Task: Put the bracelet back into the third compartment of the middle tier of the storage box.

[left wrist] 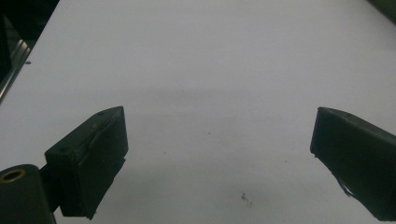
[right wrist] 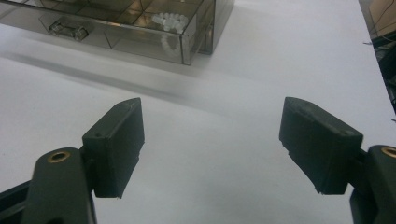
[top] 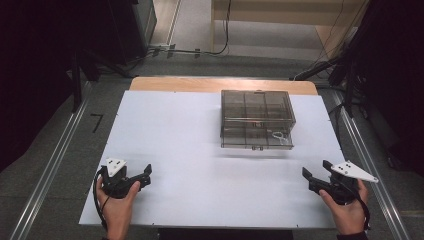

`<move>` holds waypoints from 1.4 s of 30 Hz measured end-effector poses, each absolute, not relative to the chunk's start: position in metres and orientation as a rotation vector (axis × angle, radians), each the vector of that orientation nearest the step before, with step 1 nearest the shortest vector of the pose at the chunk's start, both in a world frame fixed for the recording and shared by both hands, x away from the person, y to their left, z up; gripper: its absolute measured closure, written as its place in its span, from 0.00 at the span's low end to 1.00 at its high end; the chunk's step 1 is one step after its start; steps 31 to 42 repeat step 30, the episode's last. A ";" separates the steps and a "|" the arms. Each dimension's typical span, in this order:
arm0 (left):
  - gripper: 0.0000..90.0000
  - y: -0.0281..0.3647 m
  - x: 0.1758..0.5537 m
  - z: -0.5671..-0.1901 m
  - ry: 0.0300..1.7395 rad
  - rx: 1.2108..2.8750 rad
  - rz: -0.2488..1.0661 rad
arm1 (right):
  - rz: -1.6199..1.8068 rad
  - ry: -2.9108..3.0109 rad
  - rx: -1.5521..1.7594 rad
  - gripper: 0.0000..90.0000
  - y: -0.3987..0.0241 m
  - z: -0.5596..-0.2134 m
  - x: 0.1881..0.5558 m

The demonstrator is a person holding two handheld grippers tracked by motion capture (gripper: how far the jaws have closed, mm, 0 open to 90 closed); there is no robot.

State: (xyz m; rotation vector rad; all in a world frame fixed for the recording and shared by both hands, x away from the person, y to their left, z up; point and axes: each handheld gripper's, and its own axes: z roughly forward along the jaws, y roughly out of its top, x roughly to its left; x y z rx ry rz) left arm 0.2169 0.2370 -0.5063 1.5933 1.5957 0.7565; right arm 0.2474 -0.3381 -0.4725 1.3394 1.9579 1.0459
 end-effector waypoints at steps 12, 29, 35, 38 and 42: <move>0.05 0.237 0.217 -0.506 1.596 1.593 0.757 | 1.036 1.947 1.356 0.24 -0.346 -0.475 0.241; 0.05 0.236 0.217 -0.507 1.597 1.592 0.758 | 1.029 1.939 1.365 0.23 -0.354 -0.476 0.235; 0.05 0.236 0.217 -0.507 1.597 1.593 0.758 | 1.029 1.936 1.366 0.24 -0.355 -0.476 0.235; 0.05 0.236 0.217 -0.507 1.597 1.593 0.758 | 1.029 1.936 1.366 0.24 -0.355 -0.476 0.235; 0.05 0.236 0.217 -0.507 1.597 1.593 0.758 | 1.029 1.936 1.366 0.24 -0.355 -0.476 0.235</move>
